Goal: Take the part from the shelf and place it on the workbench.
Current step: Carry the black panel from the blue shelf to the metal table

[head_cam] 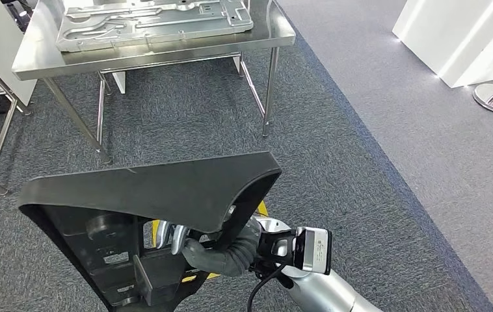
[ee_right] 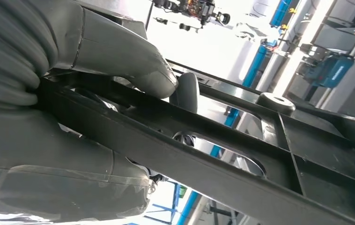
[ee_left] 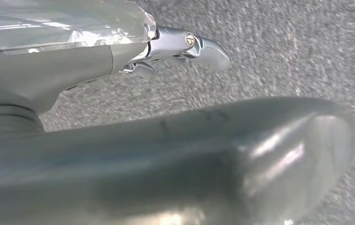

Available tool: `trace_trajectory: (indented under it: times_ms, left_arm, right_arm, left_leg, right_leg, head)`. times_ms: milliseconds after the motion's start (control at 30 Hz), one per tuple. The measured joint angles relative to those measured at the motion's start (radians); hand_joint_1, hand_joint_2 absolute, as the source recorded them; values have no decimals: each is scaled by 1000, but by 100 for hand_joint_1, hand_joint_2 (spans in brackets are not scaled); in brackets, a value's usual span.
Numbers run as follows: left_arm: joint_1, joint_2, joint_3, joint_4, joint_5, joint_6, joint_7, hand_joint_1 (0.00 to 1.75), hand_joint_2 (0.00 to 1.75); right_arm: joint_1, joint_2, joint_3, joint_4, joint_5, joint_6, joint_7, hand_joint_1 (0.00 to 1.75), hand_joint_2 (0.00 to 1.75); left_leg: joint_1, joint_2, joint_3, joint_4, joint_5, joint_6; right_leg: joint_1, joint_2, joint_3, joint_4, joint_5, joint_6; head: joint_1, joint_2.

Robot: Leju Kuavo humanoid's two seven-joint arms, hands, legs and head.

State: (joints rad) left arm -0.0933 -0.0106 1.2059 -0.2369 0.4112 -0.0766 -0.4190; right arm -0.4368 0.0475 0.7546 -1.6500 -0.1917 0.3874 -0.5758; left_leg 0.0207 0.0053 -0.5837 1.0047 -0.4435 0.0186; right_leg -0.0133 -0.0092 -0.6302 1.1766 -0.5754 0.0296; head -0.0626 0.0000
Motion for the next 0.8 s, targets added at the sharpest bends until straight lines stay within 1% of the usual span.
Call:
trace_trajectory:
  times_ms: [33,67,100,133,167,200,233,267,333,400,433,467,533,567,600,633,667,700,733,767,800]
  left_arm:
    - [0,0,1,0,0,-6,-4,0,0]
    - [0,0,3,0,0,-12,-8,0,0]
    - [0,0,4,0,0,-18,-10,0,0]
    - [-1,1,4,0,0,-23,-12,0,0]
    - [-2,1,4,0,0,-27,-14,0,0]
    - [-3,1,4,0,0,-30,-14,0,0]
    - [-3,0,4,0,0,-32,-15,0,0]
    - [-3,1,5,0,0,-33,-15,0,0]
    - [-3,2,5,0,0,-35,-18,0,0]
    - [-3,2,5,0,0,-35,-20,0,0]
    - [-3,2,5,0,0,-35,-21,0,0]
    - [-4,3,5,0,0,-35,-22,0,0]
    - [-3,5,5,0,0,-35,-22,0,0]
    - [-2,6,5,0,0,-35,-22,0,0]
    - [-1,6,5,0,0,-35,-23,0,0]
    - [0,6,5,0,0,-35,-23,0,0]
    - [0,7,5,0,0,-35,-24,0,0]
    - [-1,8,5,0,0,-35,-25,0,0]
    - [-2,8,5,0,0,-35,-27,0,0]
    - [-4,8,5,0,0,-34,-27,0,0]
    - [-5,8,5,0,0,-33,-28,0,0]
  right_arm:
    - [1,0,0,5,0,2,0,175,175]
    - [1,-1,0,11,0,4,0,175,175]
    - [1,-1,0,17,0,6,0,175,175]
    - [1,0,0,22,0,8,1,175,175]
    - [0,0,0,27,0,10,1,175,175]
    - [0,0,0,30,0,11,1,175,175]
    - [-1,1,0,33,0,11,1,175,175]
    - [-2,1,0,36,0,11,1,175,175]
    - [-2,4,1,41,7,10,2,175,175]
    - [-2,13,3,46,20,5,5,175,175]
    - [-2,20,6,48,25,2,6,175,175]
    - [-2,26,8,51,28,-1,7,175,175]
    - [-2,32,12,56,32,-4,9,175,175]
    - [-1,34,14,60,33,-4,10,175,175]
    - [-1,34,17,63,35,-6,11,175,175]
    - [-1,36,20,67,37,-9,11,175,175]
    - [-1,38,23,70,41,-15,11,175,175]
    - [-1,43,27,73,46,-22,10,175,175]
    - [-1,48,32,76,50,-30,8,175,175]
    - [-2,53,36,79,54,-39,6,175,175]
    - [-4,57,42,82,55,-47,4,175,175]
  left_leg:
    - [-2,-1,0,0,-1,2]
    - [-4,-3,0,1,-1,3]
    - [-5,-6,1,2,-2,3]
    - [-6,-9,2,2,-2,3]
    - [-8,-14,4,3,-3,2]
    - [-9,-17,5,5,-5,0]
    - [-11,-20,5,6,-6,-4]
    - [-11,-23,4,8,-7,-8]
    - [-12,-24,3,6,-6,-20]
    - [-9,-22,1,13,-14,-30]
    - [-9,-20,-8,37,-31,-35]
    - [-7,-18,-29,84,-58,-40]
    - [-5,-16,-92,221,-123,-49]
    - [-4,-15,-118,274,-140,-53]
    - [-2,-14,-128,291,-137,-56]
    - [0,-13,-115,265,-114,-58]
    - [3,-10,-85,203,-78,-59]
    - [5,-6,-48,128,-48,-59]
    - [4,-4,-17,65,-26,-55]
    - [3,-3,2,26,-17,-49]
    - [0,-3,8,12,-18,-41]
  right_leg:
    - [0,3,-36,68,-25,1]
    - [0,4,-63,114,-33,1]
    - [0,5,-72,123,-22,-1]
    - [0,5,-60,89,9,-4]
    - [0,7,-30,20,51,-9]
    - [2,11,3,-53,82,-15]
    - [4,15,29,-112,105,-19]
    - [6,18,44,-147,115,-23]
    - [10,18,46,-158,115,-28]
    - [5,15,50,-167,121,-40]
    - [2,13,53,-173,123,-45]
    - [1,11,55,-176,125,-50]
    - [1,8,55,-176,124,-53]
    - [2,7,55,-176,124,-53]
    - [2,6,55,-176,123,-52]
    - [1,6,56,-175,122,-51]
    - [0,6,57,-173,121,-48]
    - [0,6,57,-170,118,-44]
    - [2,7,57,-167,115,-39]
    - [4,7,56,-164,114,-34]
    - [6,8,55,-163,113,-28]
  head:
    - [0,0]
    - [0,0]
    - [0,0]
    - [0,0]
    - [0,0]
    - [0,0]
    - [0,0]
    - [0,0]
    - [0,0]
    - [0,0]
    - [0,0]
    - [0,0]
    - [0,0]
    - [0,0]
    - [0,0]
    - [0,0]
    - [0,0]
    - [0,0]
    - [0,0]
    - [0,0]
    - [0,0]
